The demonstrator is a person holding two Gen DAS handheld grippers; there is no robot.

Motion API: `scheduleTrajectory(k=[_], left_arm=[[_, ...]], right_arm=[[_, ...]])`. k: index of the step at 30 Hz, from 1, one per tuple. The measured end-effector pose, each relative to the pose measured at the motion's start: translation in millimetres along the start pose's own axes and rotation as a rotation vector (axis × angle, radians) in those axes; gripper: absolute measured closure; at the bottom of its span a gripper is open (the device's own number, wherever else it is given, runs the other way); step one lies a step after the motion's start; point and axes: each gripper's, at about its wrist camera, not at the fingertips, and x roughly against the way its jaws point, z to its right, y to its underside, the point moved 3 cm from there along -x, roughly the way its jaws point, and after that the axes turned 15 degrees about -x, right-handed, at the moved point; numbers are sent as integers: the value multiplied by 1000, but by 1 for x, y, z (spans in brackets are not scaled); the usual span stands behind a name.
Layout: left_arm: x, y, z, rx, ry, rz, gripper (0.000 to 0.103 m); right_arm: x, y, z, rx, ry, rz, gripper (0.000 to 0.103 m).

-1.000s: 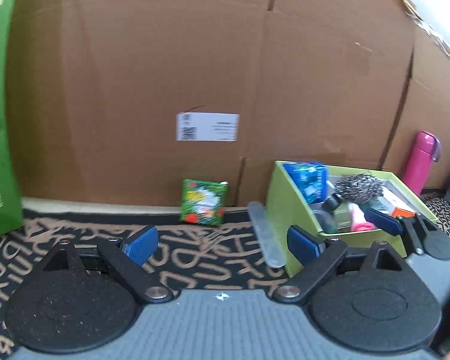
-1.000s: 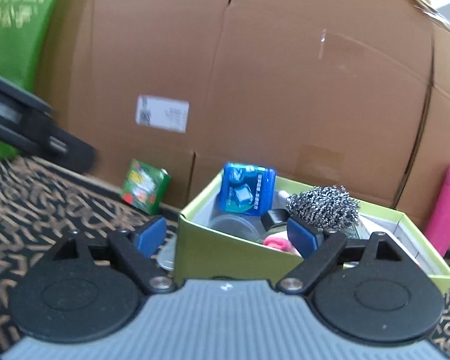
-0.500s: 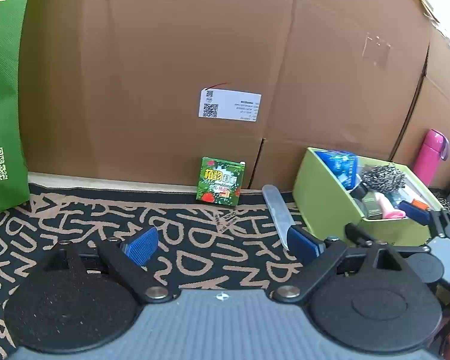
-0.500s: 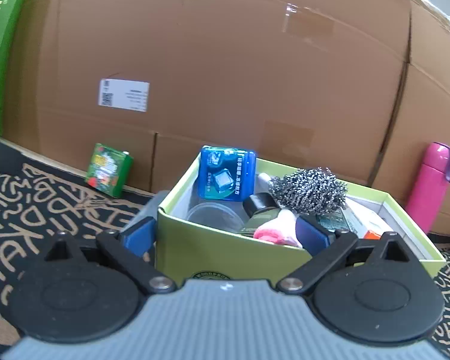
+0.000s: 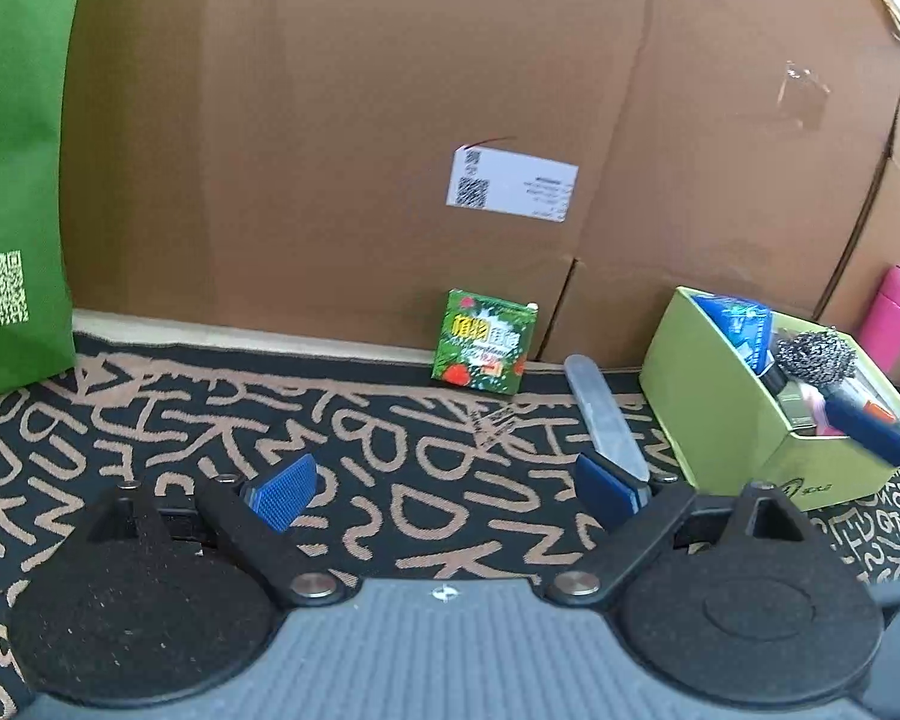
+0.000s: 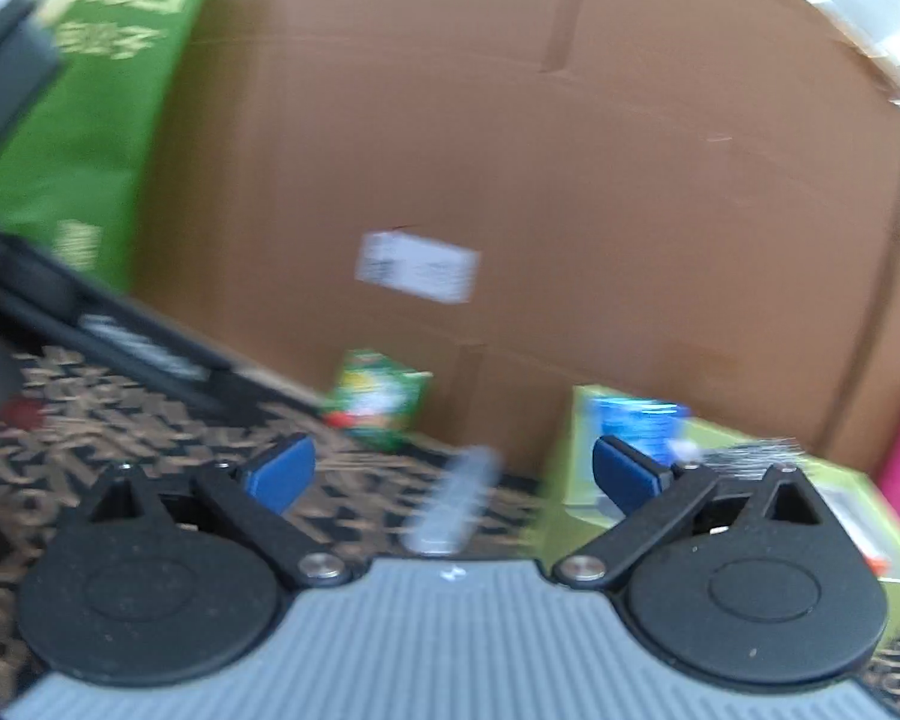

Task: Organize objects
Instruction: 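Move the right tool to the clear plastic tube case and grasp it, then grasp the green plant box with the left tool while the right tool holds the tube case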

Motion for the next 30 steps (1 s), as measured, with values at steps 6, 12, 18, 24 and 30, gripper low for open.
scheduleTrajectory(k=[6, 12, 18, 24, 30], left_arm=[[-6, 7, -14, 18, -30, -26, 7], [-13, 8, -32, 45, -38, -45, 7], [-19, 13, -45, 82, -32, -58, 7], [-17, 17, -48, 79, -34, -61, 7], [-15, 18, -46, 75, -30, -55, 7]], right_arm=[[-43, 16, -10, -205, -27, -160, 8], [-71, 27, 4, -355, 120, -214, 8], [-90, 33, 29, -536, 199, -259, 6], [-101, 33, 26, -552, 248, -245, 17], [-96, 35, 24, -445, 303, -260, 69]])
